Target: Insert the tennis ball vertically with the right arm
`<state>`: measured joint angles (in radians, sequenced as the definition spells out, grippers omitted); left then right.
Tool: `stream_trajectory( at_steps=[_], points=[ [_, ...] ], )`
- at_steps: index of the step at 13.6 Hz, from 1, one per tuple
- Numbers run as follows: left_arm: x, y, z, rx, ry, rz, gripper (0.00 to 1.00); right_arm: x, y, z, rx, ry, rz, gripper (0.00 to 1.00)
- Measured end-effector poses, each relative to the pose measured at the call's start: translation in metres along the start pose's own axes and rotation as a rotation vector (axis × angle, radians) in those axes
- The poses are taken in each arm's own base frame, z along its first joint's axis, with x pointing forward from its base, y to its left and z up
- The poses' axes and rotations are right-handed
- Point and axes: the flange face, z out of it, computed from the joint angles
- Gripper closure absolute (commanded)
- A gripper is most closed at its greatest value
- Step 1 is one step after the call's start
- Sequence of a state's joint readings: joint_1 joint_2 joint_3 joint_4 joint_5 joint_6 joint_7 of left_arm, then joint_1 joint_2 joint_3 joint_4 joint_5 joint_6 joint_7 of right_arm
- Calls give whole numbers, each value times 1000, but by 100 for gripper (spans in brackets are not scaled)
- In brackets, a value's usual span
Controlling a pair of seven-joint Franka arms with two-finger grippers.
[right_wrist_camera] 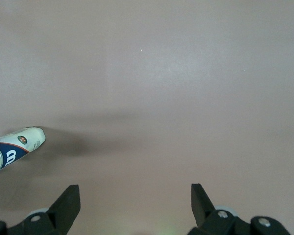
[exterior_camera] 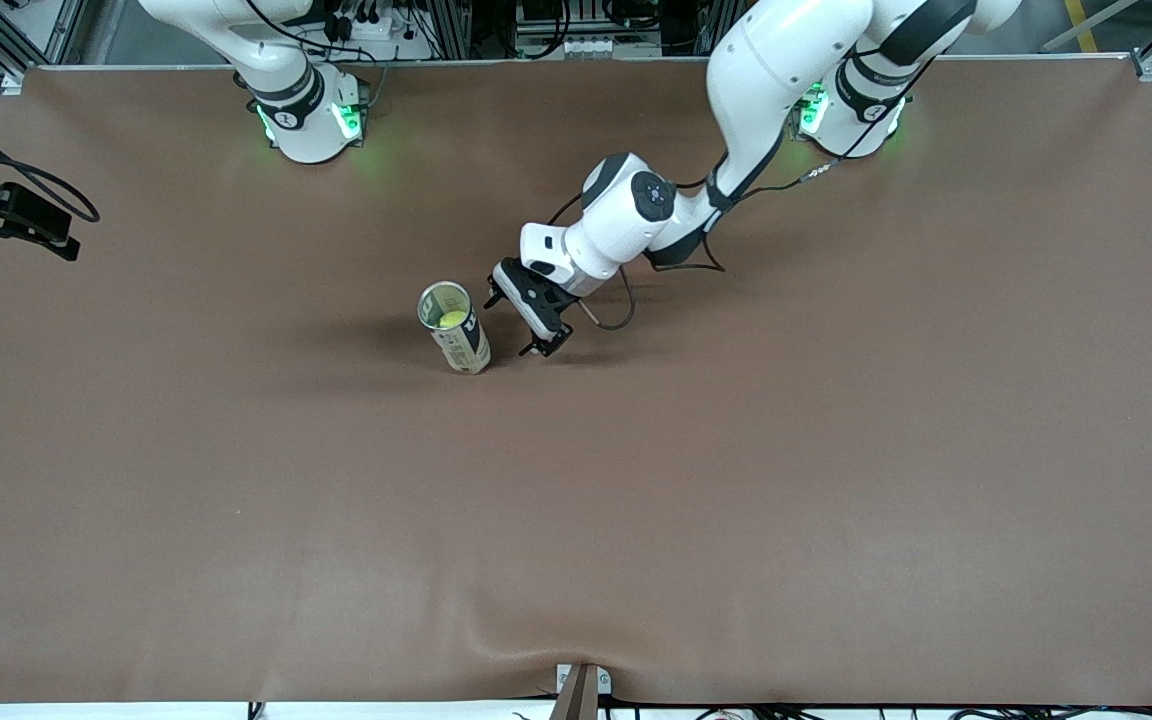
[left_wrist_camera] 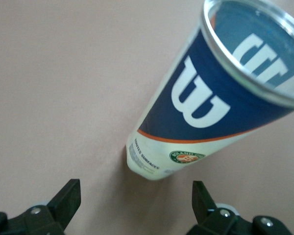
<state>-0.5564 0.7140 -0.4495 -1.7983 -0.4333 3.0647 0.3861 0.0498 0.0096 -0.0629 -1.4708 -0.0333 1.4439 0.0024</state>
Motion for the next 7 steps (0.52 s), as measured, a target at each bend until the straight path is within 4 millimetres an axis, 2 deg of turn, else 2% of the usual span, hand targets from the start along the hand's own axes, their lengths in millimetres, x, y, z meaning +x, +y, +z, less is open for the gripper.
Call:
stream_trajectory(
  at_steps=[4, 7],
  points=[
    [11, -14, -36, -12, -175, -90, 0, 0, 0, 0, 0, -1, 0, 0],
    [16, -42, -70, 13, -307, -200, 0, 0, 0, 0, 0, -2, 0, 0]
  ],
)
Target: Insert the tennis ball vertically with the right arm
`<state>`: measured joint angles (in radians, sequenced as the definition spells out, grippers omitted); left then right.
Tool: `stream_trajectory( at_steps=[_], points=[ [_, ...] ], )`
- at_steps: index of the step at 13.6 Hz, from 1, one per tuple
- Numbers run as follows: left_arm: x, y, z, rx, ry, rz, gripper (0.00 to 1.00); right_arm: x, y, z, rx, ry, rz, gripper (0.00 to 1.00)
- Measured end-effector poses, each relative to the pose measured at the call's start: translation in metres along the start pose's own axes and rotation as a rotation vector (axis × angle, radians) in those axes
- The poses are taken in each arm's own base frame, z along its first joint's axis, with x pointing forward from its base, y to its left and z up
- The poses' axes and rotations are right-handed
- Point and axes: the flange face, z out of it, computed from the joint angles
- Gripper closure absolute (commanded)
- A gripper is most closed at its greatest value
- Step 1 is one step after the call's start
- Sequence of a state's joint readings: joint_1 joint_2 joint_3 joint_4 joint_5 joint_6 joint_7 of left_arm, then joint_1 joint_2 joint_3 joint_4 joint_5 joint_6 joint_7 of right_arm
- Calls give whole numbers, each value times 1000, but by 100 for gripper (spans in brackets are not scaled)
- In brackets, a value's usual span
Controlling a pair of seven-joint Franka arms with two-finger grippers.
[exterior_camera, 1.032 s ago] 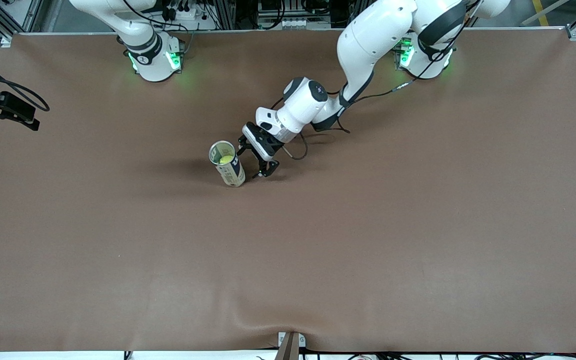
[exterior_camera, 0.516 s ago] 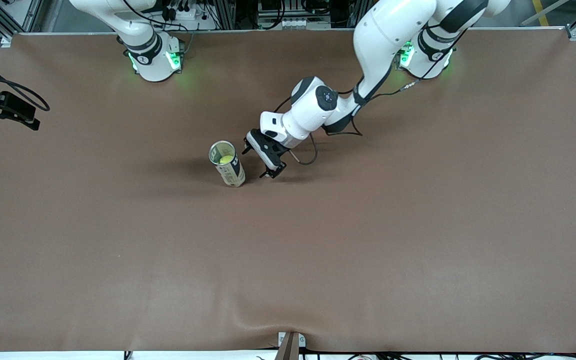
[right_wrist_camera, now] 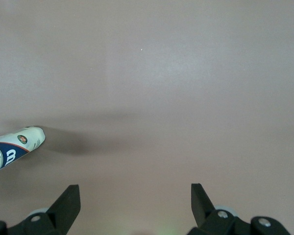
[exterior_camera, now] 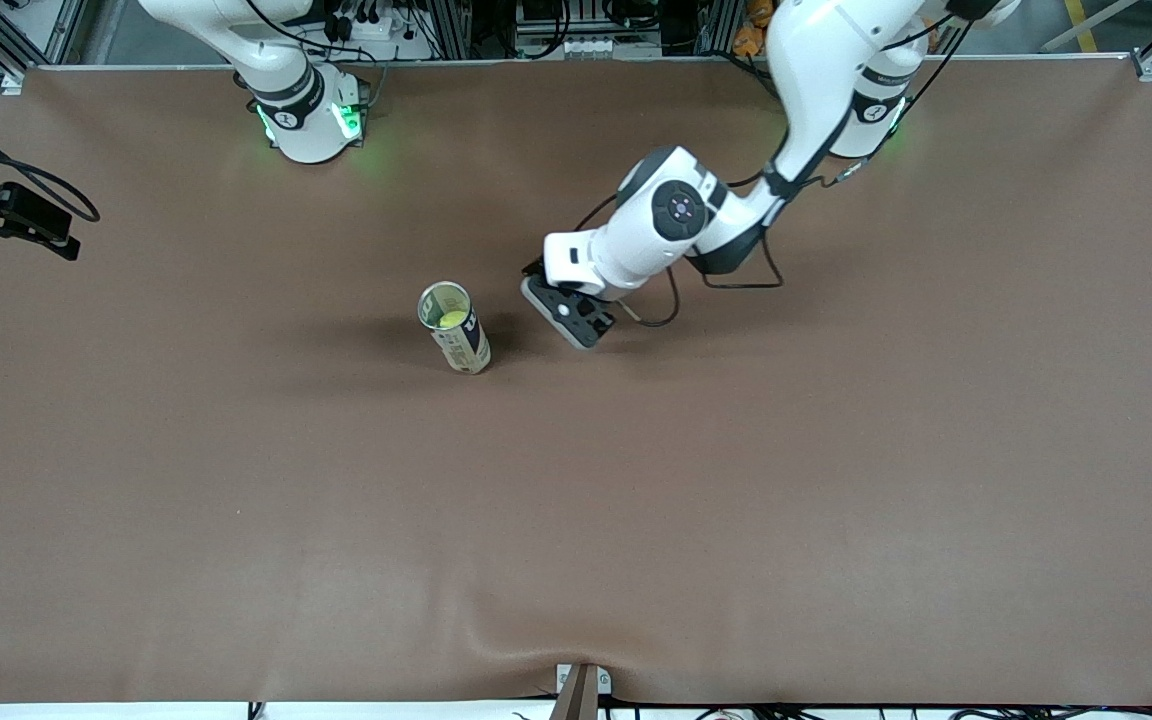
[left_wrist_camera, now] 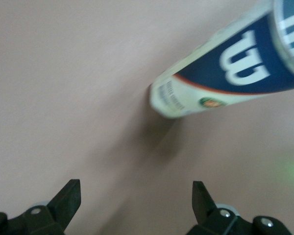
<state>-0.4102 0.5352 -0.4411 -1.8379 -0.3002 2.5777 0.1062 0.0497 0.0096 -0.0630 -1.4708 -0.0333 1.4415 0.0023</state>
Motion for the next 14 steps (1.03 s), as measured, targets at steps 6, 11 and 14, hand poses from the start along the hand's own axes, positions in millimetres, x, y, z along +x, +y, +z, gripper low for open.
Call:
stream_trajectory(
  at_steps=[6, 11, 14],
  points=[
    [0, -141, -124, 133, -71, -225, 0, 2, 5, -1, -22, 15, 8, 0],
    [-33, -230, -228, 267, -120, -356, 0, 6, 23, -4, -22, 56, 39, 0],
    [-57, -260, -279, 314, -162, -417, 0, 6, 26, -4, -22, 57, 43, 0]
  ],
)
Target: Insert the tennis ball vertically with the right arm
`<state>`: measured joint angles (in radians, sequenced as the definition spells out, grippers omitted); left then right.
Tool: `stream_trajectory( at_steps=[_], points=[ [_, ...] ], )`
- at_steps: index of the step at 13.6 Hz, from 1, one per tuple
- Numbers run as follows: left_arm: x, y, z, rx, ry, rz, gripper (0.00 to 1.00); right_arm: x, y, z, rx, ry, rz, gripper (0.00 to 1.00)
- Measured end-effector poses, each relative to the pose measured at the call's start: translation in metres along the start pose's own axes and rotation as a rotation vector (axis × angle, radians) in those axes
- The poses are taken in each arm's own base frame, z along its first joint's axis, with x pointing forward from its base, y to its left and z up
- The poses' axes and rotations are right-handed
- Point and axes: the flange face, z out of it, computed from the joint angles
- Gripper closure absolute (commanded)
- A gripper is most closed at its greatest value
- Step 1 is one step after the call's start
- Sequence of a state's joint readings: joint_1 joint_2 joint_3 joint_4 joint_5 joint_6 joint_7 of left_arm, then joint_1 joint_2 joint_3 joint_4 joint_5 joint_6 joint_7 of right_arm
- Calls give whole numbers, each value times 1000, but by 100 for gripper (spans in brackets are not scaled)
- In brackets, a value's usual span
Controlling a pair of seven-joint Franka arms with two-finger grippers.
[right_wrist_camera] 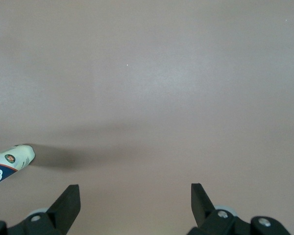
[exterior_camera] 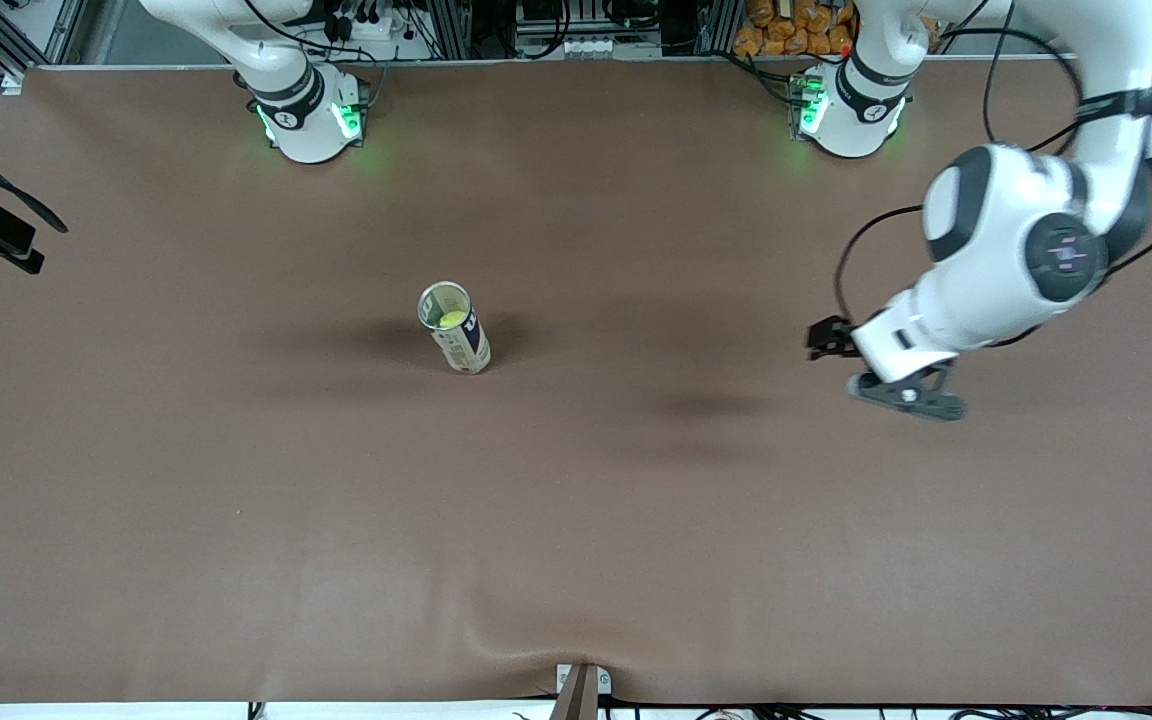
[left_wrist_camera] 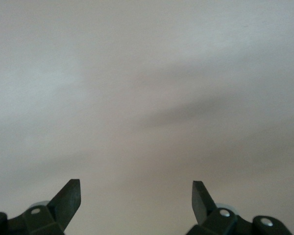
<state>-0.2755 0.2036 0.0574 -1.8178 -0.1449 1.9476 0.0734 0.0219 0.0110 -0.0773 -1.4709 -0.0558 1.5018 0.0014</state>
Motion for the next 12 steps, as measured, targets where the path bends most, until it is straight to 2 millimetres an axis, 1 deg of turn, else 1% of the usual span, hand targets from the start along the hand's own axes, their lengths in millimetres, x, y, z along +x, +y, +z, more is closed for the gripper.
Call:
stream_trajectory(
  at_steps=[3, 6, 8, 11, 12],
  points=[
    [-11, -41, -41, 45, -32, -43, 0, 0, 0, 0, -1, 0, 0, 0],
    [-23, -70, -89, 72, -48, -86, 0, 0, 1, -1, -4, 5, 0, 0],
    [-31, -74, -119, 78, -51, -107, 0, 1, 1, -1, -4, 6, 1, 0],
    [-48, -61, -168, 81, -55, -160, 0, 1, 2, -1, -4, 6, 2, 0],
    [-52, -56, -181, 82, -48, -164, 0, 1, 2, -1, -4, 6, 2, 0]
  ],
)
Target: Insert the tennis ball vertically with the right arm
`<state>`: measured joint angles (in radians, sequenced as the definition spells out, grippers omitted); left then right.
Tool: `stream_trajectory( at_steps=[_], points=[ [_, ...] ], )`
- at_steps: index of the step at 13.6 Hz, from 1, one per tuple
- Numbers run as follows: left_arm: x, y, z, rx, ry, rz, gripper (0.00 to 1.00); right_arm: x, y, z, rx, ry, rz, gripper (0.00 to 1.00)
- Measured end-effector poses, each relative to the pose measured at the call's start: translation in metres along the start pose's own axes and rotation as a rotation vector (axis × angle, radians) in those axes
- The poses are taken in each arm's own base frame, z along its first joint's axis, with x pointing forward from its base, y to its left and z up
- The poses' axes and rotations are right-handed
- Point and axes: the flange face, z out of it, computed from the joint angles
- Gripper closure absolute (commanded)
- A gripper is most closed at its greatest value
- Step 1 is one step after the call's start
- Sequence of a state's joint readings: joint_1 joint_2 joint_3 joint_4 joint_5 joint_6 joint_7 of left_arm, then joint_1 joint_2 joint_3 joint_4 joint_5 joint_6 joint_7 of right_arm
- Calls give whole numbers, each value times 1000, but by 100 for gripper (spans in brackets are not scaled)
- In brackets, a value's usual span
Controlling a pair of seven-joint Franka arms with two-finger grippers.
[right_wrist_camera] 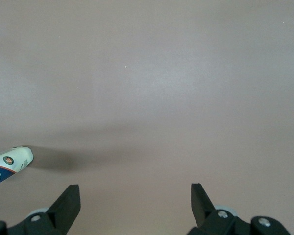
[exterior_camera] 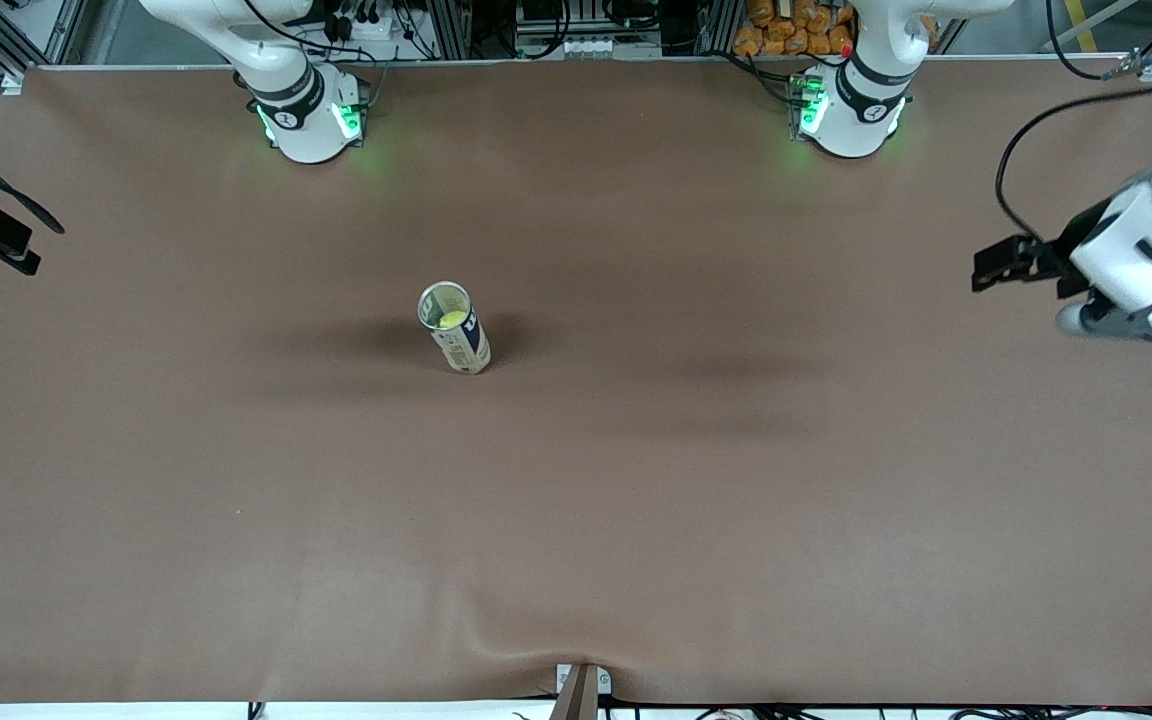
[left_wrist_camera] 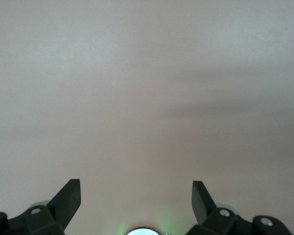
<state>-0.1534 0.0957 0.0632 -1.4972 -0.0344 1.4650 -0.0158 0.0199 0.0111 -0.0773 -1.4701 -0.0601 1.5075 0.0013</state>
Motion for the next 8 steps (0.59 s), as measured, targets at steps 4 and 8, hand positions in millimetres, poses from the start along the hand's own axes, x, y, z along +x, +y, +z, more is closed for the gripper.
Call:
stream_trajectory(
  at_steps=[4, 8],
  points=[
    [-3, -4, -12, 1, 13, -14, 0, 0, 0, 0, 0, 0, 1, 0],
    [-6, -36, -19, -9, 10, -70, 0, 1, 1, 1, 0, -2, 1, 0]
  ],
)
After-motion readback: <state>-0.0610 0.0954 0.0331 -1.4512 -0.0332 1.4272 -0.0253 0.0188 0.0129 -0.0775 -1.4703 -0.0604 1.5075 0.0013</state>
